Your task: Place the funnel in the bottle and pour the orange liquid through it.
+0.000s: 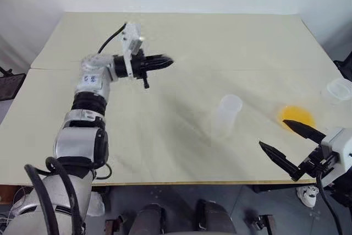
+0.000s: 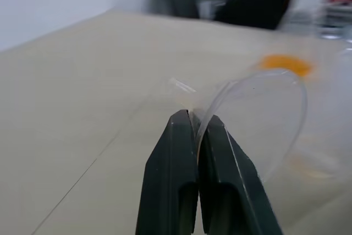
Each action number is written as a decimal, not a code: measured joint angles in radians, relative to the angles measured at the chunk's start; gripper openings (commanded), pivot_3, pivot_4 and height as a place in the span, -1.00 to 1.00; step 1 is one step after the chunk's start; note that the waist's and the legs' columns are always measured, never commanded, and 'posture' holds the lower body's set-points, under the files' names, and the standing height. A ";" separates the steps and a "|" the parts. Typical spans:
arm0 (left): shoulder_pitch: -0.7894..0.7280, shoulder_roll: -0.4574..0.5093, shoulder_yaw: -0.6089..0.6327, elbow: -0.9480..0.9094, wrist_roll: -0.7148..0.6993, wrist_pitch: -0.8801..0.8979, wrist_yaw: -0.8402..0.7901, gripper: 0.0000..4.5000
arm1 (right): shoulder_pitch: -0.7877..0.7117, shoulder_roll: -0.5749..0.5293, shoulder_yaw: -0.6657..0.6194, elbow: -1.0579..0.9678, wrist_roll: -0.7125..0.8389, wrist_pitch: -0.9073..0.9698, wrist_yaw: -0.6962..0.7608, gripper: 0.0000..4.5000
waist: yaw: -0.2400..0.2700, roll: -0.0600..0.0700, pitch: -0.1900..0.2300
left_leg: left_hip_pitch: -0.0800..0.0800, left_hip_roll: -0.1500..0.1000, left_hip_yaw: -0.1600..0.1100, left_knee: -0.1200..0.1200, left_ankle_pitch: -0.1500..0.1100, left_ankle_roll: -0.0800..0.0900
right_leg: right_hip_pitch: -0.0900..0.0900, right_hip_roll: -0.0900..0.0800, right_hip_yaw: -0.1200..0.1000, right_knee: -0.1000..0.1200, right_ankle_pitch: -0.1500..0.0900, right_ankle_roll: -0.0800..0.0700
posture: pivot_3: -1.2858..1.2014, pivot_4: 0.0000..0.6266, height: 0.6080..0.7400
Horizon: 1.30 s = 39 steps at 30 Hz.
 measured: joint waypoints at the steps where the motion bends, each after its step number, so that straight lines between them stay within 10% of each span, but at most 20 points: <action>1: -0.008 -0.016 -0.013 -0.027 -0.007 0.021 -0.027 -0.98 | 0.000 -0.001 -0.005 0.000 0.000 0.000 0.003 1.00 | -0.001 0.000 0.000 | 0.000 0.000 0.000 0.000 0.000 0.000 | 0.000 0.000 0.000 0.000 0.000 0.000 | 0.03 -0.52 1.00; 39: -0.224 -0.034 -0.483 -0.162 -0.122 0.419 -0.203 -0.98 | 0.045 0.069 0.032 -0.031 -0.047 -0.044 -0.026 1.00 | 0.001 0.000 0.000 | 0.000 0.004 -0.004 0.001 0.000 0.001 | -0.001 0.001 0.005 -0.001 0.000 0.000 | 0.03 -0.52 1.00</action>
